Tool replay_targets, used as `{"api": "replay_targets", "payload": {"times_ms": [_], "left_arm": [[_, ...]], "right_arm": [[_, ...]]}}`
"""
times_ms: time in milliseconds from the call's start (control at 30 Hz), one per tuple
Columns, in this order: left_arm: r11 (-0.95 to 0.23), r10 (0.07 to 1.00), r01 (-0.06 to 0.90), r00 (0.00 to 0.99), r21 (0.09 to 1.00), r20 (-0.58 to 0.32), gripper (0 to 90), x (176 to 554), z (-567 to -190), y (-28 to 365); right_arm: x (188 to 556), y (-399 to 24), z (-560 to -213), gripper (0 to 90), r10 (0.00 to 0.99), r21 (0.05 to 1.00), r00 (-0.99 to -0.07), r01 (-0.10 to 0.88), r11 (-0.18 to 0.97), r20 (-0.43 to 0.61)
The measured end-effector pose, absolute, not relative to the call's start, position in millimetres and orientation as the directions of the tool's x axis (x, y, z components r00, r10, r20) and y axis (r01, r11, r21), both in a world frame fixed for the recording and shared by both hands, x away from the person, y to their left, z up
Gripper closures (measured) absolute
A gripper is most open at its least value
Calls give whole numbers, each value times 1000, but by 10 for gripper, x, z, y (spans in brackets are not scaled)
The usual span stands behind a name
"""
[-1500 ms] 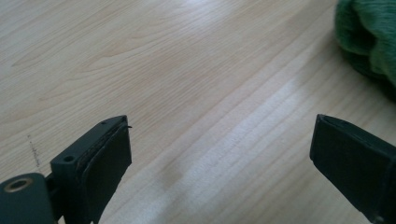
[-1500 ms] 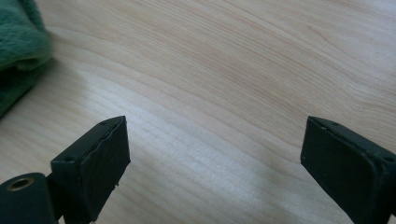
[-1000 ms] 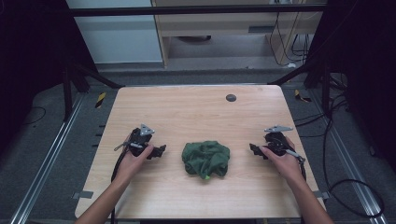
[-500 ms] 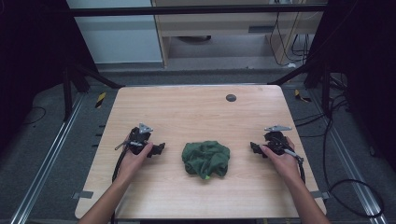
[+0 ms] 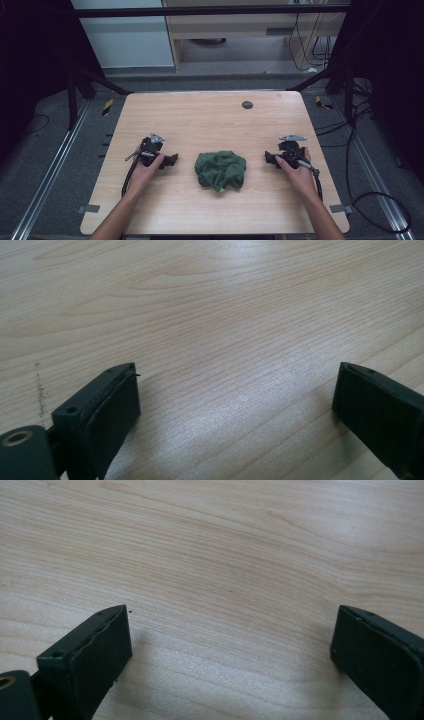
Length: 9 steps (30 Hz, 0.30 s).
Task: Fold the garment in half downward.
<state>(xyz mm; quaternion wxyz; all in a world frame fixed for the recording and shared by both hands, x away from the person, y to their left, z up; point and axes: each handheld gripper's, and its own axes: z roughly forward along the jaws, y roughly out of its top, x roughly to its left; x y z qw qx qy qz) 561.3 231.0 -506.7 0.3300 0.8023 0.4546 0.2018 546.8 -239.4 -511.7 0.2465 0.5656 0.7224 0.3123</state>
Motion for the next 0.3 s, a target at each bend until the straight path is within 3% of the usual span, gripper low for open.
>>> {"api": "replay_targets", "payload": {"times_ms": [300], "left_arm": [[-356,873,607,487,711,22,0,5606,-5079,2317]], "right_arm": [[5384,-2231,-5119,14,994,726,-106,685,70,4]]}}
